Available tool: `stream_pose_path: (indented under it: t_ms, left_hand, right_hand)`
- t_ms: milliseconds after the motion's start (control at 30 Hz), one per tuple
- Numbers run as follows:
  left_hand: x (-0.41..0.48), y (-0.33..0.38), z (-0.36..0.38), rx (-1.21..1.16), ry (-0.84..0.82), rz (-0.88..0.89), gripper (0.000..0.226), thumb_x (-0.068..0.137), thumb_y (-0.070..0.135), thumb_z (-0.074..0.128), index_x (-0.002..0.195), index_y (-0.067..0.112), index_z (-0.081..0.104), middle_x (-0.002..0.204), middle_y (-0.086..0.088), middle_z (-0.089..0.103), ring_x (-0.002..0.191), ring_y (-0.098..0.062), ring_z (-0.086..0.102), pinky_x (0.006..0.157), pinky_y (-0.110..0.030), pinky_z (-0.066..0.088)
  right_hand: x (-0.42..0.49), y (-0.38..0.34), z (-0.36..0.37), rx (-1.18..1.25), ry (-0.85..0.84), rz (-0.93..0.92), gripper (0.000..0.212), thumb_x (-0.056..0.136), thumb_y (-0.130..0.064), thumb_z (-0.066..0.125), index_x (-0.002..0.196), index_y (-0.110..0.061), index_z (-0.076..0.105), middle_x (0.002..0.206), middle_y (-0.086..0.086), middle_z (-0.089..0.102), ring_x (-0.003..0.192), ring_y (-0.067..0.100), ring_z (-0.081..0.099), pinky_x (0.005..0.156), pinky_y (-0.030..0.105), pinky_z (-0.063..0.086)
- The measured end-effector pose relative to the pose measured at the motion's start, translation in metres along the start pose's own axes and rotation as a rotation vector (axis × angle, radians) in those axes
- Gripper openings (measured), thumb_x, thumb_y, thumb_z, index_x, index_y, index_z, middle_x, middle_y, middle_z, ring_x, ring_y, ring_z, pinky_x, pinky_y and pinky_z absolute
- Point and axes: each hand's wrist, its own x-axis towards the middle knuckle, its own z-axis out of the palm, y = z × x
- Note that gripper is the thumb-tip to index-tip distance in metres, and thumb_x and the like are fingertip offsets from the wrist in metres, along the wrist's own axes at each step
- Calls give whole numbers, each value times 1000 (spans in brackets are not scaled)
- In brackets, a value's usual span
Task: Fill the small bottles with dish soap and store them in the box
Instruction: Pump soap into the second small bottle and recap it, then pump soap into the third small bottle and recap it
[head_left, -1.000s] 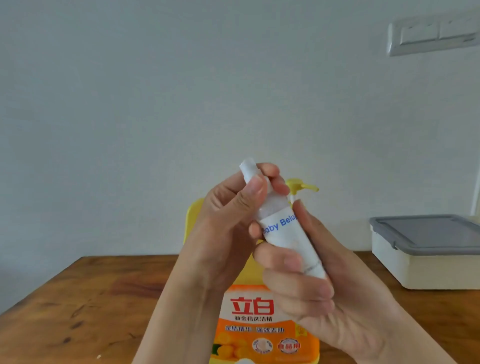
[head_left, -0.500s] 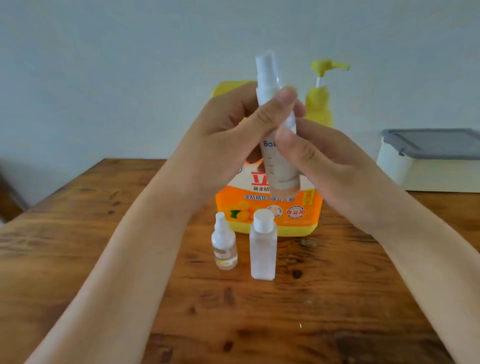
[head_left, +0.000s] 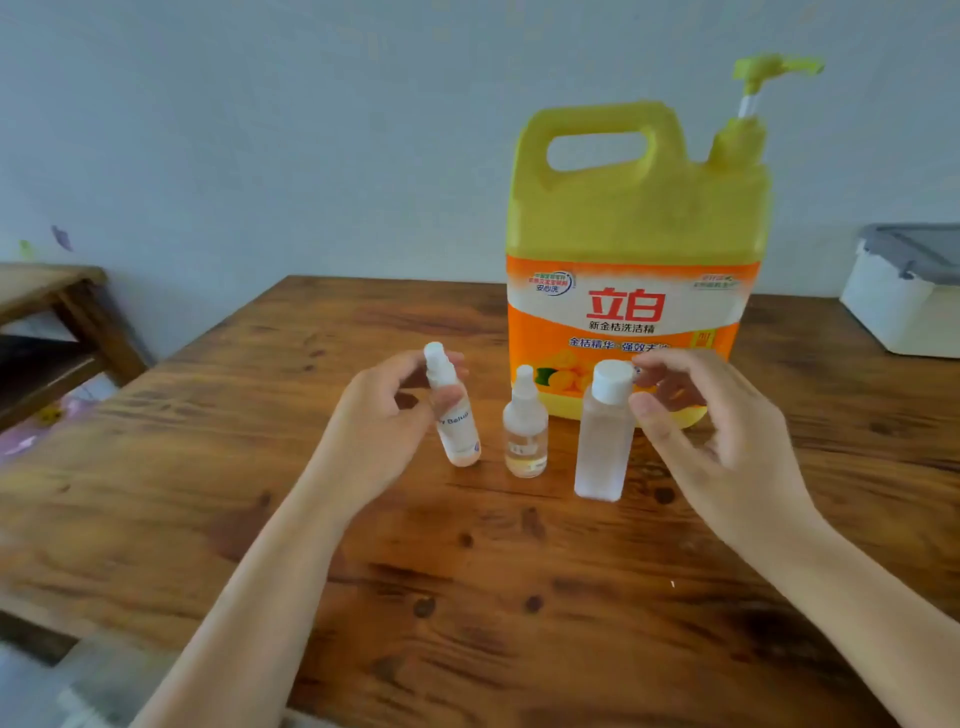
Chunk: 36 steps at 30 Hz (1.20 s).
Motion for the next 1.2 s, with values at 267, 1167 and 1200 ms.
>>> stream_pose_path:
  t_ms: [267, 1167, 1200]
  left_hand:
    - [3, -8, 10, -60, -144, 27, 23, 97, 35, 57, 119, 36, 63, 110, 24, 69, 91, 13, 62, 70, -9, 47]
    - [97, 170, 107, -618, -719, 217, 30, 92, 14, 58, 119, 4, 66, 111, -11, 73, 110, -21, 68, 93, -30, 54]
    - [96, 169, 108, -639, -702, 187, 29, 91, 13, 59, 117, 4, 67, 108, -13, 74, 107, -21, 69, 91, -29, 55]
  right_hand:
    - [-8, 16, 24, -33, -355, 161, 60, 79, -68, 55, 131, -43, 38, 122, -34, 49, 111, -19, 44, 83, 0, 39]
    - [25, 27, -50, 1237, -213, 431, 43, 84, -51, 65, 93, -11, 55, 64, 8, 50, 46, 14, 46, 45, 25, 44]
    - [24, 26, -48, 1240, -209, 430, 44, 84, -51, 66, 93, -10, 54, 64, 9, 49, 46, 14, 46, 44, 25, 44]
